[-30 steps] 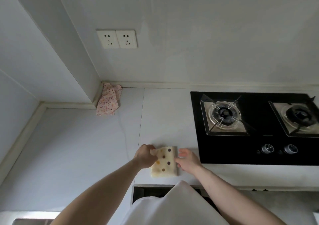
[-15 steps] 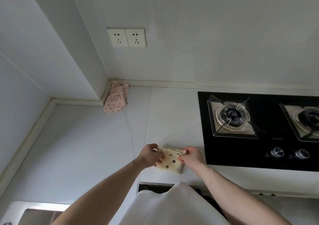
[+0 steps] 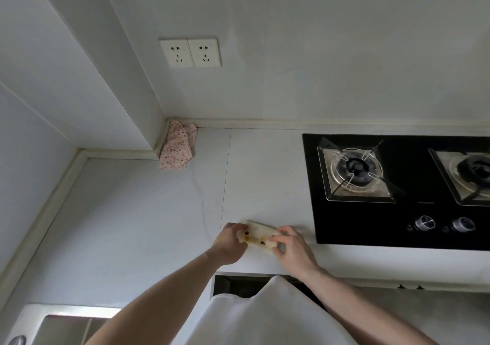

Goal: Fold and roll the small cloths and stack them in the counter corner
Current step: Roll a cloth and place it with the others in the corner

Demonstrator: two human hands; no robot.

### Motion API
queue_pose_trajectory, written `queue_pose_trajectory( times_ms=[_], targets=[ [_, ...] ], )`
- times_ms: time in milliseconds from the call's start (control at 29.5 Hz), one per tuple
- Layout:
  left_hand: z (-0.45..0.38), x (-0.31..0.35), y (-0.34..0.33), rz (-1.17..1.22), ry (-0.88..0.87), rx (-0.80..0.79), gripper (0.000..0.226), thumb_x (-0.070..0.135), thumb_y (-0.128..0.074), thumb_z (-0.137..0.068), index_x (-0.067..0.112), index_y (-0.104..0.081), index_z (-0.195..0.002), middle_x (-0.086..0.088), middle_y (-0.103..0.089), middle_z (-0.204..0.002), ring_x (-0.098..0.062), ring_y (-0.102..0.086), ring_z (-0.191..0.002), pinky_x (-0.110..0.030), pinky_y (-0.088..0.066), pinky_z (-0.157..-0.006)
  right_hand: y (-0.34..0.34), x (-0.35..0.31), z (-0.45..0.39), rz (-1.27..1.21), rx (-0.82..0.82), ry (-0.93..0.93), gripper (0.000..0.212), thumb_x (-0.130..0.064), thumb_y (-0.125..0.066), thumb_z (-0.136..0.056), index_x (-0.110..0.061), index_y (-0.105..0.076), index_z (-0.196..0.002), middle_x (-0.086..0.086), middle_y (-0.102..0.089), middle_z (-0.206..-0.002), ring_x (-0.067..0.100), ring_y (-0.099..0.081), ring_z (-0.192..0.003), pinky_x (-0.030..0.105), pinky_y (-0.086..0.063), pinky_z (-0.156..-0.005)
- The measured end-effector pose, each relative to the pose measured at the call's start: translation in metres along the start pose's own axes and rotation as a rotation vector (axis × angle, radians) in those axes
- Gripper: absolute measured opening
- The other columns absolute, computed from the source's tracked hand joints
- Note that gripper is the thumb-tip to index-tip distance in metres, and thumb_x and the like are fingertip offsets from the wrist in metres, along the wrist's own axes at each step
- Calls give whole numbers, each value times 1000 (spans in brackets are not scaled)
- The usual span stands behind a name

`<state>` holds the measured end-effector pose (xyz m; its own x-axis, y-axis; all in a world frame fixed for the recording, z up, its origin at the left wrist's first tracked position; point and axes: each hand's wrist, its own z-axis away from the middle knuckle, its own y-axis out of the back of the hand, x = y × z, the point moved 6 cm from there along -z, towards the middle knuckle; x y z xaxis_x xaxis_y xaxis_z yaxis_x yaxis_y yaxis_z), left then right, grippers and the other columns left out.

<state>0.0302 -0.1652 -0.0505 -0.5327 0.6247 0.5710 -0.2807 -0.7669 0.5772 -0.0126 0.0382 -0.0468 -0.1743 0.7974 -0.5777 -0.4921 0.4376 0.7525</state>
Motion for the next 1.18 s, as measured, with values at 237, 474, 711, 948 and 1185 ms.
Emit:
queue_pose_trajectory(
  times_ms=[237, 474, 711, 948, 1185],
  targets=[
    [3, 11, -3, 72, 35, -4, 32, 35, -68, -74, 44, -69, -105, 2, -51, -139, -26, -41, -133, -39, -37, -114, -6, -3, 14, 97, -166, -38, 48, -26, -61, -97, -35, -56, -143, -15, -27, -152, 18, -33, -135, 33, -42, -111],
    [2, 39, -4, 199, -120, -6, 25, 7, -65, -88, 20, -76, -106, -8, -62, -123, -20, -58, -108, -26, -46, -90, 7, 10, 13, -78, -188, -91, 35, -29, -64, -96, -25, -68, -131, -5, -42, -149, 17, -40, -139, 26, -34, -114],
    [20, 85, -7, 328, -302, 73, 22, 13, -68, -96, 31, -82, -95, 5, -65, -116, -7, -68, -100, -19, -51, -86, 38, 36, 28, -505, -84, -255, 45, -47, -81, -79, -26, -59, -112, -10, -65, -111, 9, -62, -106, 27, -50, -88],
    [33, 183, -33, 397, -366, -6, 12, 9, -70, -95, 17, -79, -93, -1, -70, -106, -10, -68, -90, -18, -51, -74, 109, 75, 61, -701, -92, -229, 34, -42, -82, -72, -25, -68, -98, -3, -72, -98, 15, -69, -95, 31, -53, -84],
    [39, 298, -111, 420, -337, -260, 60, 40, -75, -79, 26, -51, -132, 4, -55, -126, -18, -58, -114, -31, -57, -90, 203, 162, 124, -819, 2, -213, 34, -37, -75, -82, -25, -65, -112, -3, -70, -113, 15, -69, -106, 32, -61, -85]
  ],
)
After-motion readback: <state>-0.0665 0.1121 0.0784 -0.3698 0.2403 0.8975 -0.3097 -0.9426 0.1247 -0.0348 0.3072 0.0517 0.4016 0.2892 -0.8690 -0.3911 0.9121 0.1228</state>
